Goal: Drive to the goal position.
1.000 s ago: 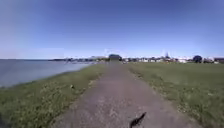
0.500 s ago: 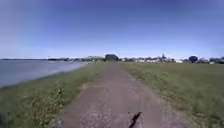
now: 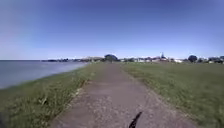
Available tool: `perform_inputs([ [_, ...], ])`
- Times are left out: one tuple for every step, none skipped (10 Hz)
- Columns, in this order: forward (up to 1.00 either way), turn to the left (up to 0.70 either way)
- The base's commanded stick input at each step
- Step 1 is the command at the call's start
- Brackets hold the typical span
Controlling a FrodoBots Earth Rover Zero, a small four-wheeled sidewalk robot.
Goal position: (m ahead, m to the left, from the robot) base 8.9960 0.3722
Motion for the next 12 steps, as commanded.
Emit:
perform_inputs([
  [0.70, 0.00],
  [0.70, 0.00],
  [0.70, 0.00],
  [0.70, 0.00],
  [0.70, 0.00],
  [0.70, 0.00],
  [0.70, 0.00],
  [0.70, 0.00],
  [0.70, 0.00],
  [0.70, 0.00],
  [0.70, 0.00],
  [0.70, 0.00],
])
